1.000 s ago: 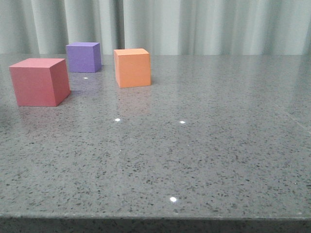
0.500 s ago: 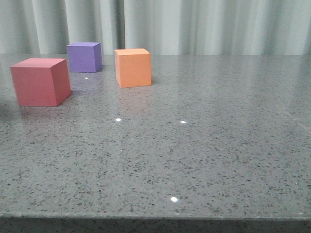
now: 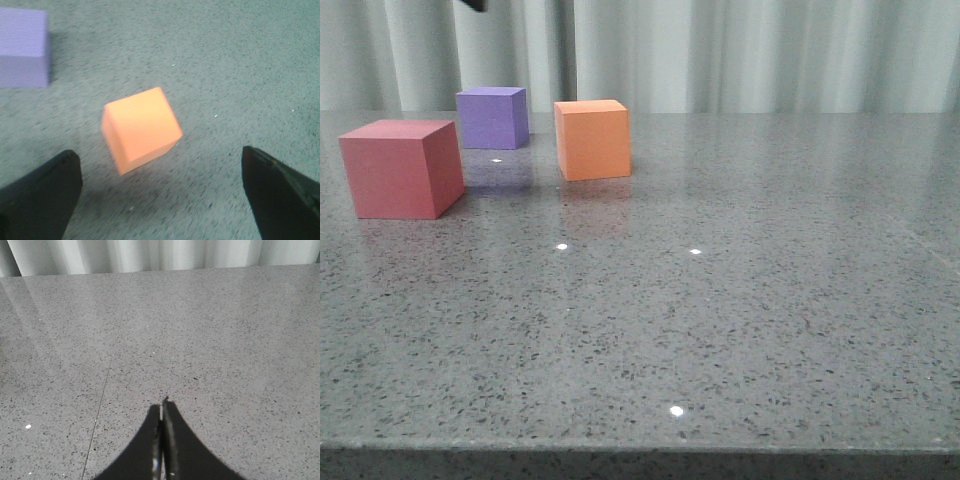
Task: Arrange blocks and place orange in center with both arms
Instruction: 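Lower the left gripper over the orange cube and grasp it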
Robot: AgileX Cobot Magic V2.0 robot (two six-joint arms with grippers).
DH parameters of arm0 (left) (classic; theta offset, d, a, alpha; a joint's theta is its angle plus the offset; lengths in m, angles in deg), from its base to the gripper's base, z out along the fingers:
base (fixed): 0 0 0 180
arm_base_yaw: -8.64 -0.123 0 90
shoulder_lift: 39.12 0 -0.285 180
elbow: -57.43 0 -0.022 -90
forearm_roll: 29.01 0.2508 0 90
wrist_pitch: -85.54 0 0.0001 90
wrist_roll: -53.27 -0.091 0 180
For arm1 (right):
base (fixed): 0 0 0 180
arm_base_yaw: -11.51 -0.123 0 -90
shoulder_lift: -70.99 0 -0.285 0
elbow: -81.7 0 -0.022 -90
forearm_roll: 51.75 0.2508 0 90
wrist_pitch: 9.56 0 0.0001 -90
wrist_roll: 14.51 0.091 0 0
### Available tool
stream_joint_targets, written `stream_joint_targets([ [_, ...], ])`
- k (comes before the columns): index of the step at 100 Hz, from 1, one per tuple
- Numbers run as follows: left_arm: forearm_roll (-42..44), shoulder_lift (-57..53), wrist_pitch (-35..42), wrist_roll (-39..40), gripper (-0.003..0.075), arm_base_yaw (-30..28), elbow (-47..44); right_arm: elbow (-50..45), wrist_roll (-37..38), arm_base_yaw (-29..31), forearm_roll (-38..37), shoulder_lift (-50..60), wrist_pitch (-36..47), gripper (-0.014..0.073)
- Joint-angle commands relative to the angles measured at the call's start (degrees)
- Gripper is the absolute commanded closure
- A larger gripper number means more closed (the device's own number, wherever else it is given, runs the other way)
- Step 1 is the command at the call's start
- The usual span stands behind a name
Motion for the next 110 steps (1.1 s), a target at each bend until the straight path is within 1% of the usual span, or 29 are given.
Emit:
stream_joint_targets([
  [1,4.94,1.41,1.27,5.69,0.0116,1.85,5.85,1.58,-0.19,0.38,-1.23,-0.11,4.57,0.0662],
  [12,12.73,6.15,-1.98,12.53,0.0116,3.40,11.03,1.58,-0.19,0.38,-1.23,-0.11,4.57,0.0662],
  [25,18.62,10.48,-7.46,17.46,0.0115,4.11,15.81,1.58,-0.19,0.38,-1.23,-0.11,4.57,0.0662],
  [33,19.43,12.43,-9.18,19.25,0.0115,4.35,17.30,1.58,-0.19,0.38,-1.23,-0.11,4.57,0.0662],
  [56,20.43,15.41,-9.30,22.16,0.0115,4.35,17.81,1.58,-0.19,0.38,-1.23,-0.11,4.57,0.0662],
  [110,21.95,20.62,-7.65,23.66,0.0116,4.35,17.95,1.58,-0.19,0.38,-1.23,-0.11,4.57,0.0662],
])
